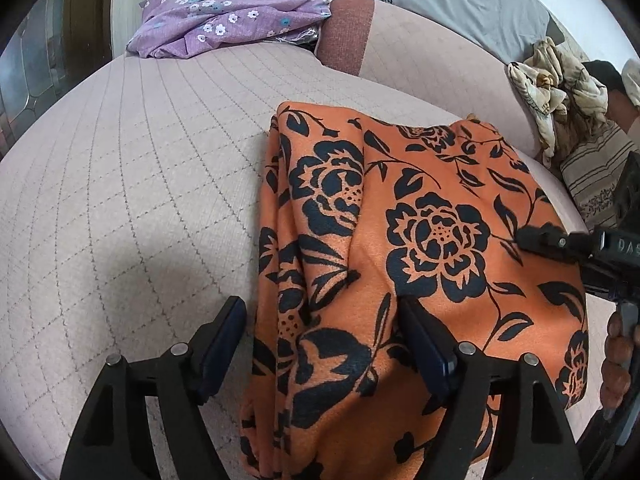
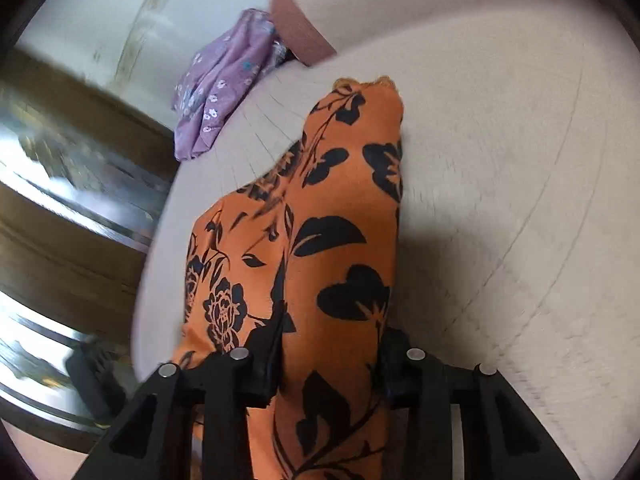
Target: Fold small clothes
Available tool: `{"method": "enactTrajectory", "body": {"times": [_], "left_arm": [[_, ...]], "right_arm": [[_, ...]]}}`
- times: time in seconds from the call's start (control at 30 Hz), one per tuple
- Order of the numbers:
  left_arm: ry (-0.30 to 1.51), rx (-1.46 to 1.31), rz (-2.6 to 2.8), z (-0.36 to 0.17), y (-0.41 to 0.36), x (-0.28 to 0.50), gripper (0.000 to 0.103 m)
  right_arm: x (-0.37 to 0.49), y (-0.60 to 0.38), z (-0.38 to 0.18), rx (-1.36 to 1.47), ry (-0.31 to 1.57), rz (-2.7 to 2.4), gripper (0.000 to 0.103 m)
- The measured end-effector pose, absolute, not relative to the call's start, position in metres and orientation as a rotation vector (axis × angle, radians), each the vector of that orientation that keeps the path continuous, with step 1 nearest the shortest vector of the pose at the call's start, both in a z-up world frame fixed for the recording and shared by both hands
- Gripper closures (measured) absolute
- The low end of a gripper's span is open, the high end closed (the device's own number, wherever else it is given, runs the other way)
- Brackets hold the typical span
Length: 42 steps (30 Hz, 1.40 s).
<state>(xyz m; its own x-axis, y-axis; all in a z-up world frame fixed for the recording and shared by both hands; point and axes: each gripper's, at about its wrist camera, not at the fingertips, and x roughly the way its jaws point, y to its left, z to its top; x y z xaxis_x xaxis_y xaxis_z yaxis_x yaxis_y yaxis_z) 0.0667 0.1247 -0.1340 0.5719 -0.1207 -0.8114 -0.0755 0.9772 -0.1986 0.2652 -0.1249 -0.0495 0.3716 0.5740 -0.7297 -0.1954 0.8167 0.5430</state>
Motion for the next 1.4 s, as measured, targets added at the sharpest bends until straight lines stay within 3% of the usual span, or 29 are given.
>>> {"method": "enactTrajectory", "body": {"times": [0.03, 0.13, 0.23, 0.33, 0.43, 0.47, 0.5, 0.6, 0.67, 0.7, 0.73, 0.77, 1.03, 1.2, 1.33, 1.4], "left_arm": [[0.964, -0.216, -0.027, -0.134, 0.124, 0.068, 0.021], [0.961, -0.216, -0.029, -0.134, 0.126, 0.068, 0.021], [0.959, -0.212, -0.027, -0.136, 0.128, 0.069, 0.020], [0.954, -0.202, -0.023, -0.137, 0.126, 0.069, 0.019], [0.953, -0.200, -0.027, -0.137, 0.126, 0.068, 0.019], [0.950, -0.198, -0.027, -0.136, 0.125, 0.067, 0.019], [0.951, -0.198, -0.026, -0.136, 0.126, 0.067, 0.019], [0.953, -0.204, -0.024, -0.136, 0.125, 0.068, 0.019], [0.950, -0.191, -0.025, -0.137, 0.123, 0.068, 0.018], [0.948, -0.189, -0.026, -0.137, 0.124, 0.068, 0.018], [0.947, -0.190, -0.029, -0.137, 0.124, 0.067, 0.018], [0.946, -0.192, -0.033, -0.137, 0.125, 0.067, 0.018], [0.937, -0.190, -0.034, -0.138, 0.124, 0.065, 0.018], [0.999, -0.280, -0.022, -0.122, 0.138, 0.064, 0.020], [0.922, -0.288, -0.013, -0.091, 0.148, 0.038, 0.020], [0.950, -0.261, 0.019, -0.100, 0.148, 0.032, 0.020]], "right_arm": [[0.264, -0.122, -0.050, 0.352, 1.087, 0.488, 0.064], [0.271, -0.129, -0.074, 0.349, 1.134, 0.446, 0.043], [0.271, -0.145, -0.057, 0.450, 1.065, 0.462, 0.038], [0.292, -0.157, -0.051, 0.541, 1.004, 0.455, 0.018], [0.327, -0.147, -0.080, 0.632, 1.134, 0.469, 0.022], [0.335, -0.138, -0.083, 0.622, 1.147, 0.475, 0.052], [0.333, -0.138, -0.077, 0.581, 1.131, 0.501, 0.065], [0.319, -0.106, -0.040, 0.304, 1.049, 0.461, 0.066], [0.318, -0.097, -0.045, 0.211, 1.063, 0.414, 0.063], [0.321, -0.100, -0.059, 0.223, 1.100, 0.389, 0.056], [0.322, -0.109, -0.066, 0.268, 1.113, 0.364, 0.034], [0.322, -0.120, -0.070, 0.340, 1.115, 0.335, 0.032], [0.259, -0.121, 0.005, 0.381, 0.906, 0.447, 0.032], [0.247, -0.103, -0.059, 0.522, 1.103, 0.620, 0.027], [0.244, -0.106, -0.053, 0.551, 1.069, 0.620, 0.027], [0.246, -0.103, -0.051, 0.503, 1.085, 0.624, 0.026]]}}
